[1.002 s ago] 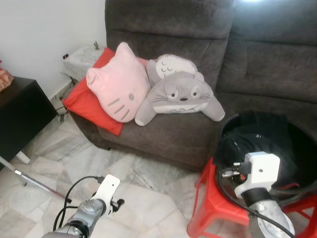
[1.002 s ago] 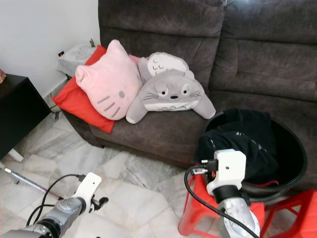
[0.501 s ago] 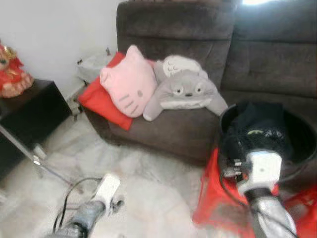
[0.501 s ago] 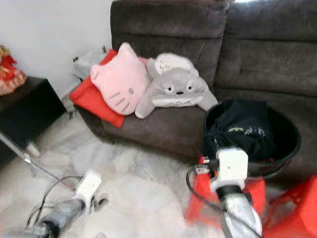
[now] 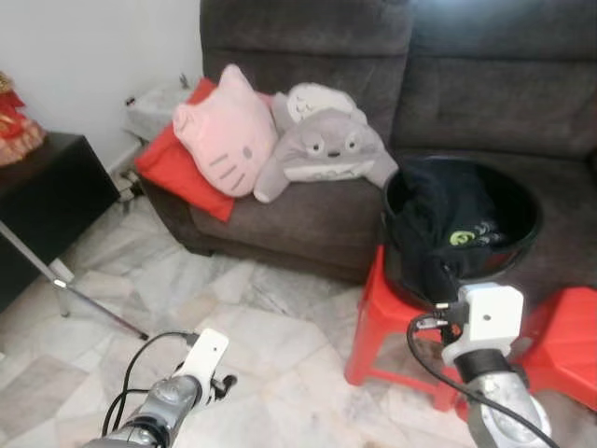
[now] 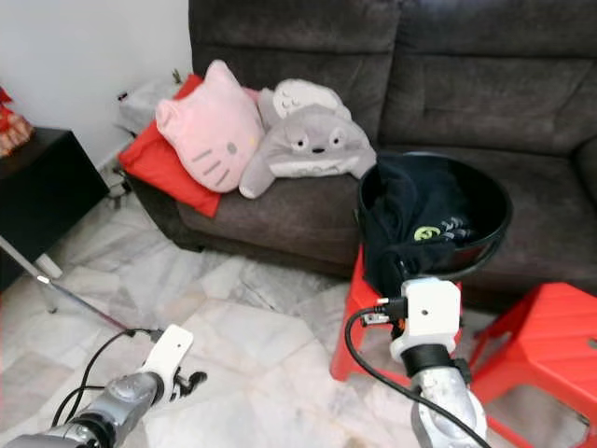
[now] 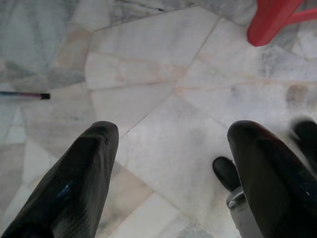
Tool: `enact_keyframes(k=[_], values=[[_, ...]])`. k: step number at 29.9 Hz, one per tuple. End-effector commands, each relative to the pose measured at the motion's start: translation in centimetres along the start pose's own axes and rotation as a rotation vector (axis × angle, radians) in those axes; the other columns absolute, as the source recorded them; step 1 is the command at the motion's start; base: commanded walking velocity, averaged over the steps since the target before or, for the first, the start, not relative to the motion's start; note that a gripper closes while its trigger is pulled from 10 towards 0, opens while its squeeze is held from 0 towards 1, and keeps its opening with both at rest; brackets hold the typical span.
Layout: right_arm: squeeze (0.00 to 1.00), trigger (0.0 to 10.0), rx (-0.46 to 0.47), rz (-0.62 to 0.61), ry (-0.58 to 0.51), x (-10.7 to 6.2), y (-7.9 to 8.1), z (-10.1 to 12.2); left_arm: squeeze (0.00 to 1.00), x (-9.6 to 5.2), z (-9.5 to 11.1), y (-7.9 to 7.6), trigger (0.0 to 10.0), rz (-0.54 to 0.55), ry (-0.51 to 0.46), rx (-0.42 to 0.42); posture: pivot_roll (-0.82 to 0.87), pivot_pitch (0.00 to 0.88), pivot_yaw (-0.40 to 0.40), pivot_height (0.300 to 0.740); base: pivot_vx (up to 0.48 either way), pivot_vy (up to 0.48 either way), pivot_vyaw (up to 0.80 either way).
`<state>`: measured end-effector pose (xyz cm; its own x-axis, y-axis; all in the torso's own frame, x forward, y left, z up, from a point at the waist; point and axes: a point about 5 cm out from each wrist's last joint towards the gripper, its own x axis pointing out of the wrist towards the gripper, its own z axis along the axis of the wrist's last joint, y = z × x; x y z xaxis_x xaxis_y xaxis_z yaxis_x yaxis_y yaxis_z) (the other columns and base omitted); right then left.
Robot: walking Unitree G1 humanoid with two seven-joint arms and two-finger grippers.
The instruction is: Hang hanger
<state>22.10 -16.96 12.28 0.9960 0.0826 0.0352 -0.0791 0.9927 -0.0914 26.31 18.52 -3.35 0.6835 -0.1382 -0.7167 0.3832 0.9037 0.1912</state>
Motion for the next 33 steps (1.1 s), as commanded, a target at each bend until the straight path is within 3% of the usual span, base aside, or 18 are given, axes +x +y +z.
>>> enact_keyframes(k=[1,33], values=[[0.0,10.0,-0.014,0.008,-0.015,0.1,0.1,0.3,0.0,0.0,-0.1,0.2,10.0,0.004,0.007,-0.003,-0.24,0.0,0.102,0.74,-0.27,0.0,0.0],[0.0,10.0,-0.054,-0.091,0.005,2.0,-1.3,0.2,0.0,0.0,0.1,0.1,10.0,0.006,0.002,-0.009,-0.23,0.0,0.097,0.74,-0.271,0.0,0.0]])
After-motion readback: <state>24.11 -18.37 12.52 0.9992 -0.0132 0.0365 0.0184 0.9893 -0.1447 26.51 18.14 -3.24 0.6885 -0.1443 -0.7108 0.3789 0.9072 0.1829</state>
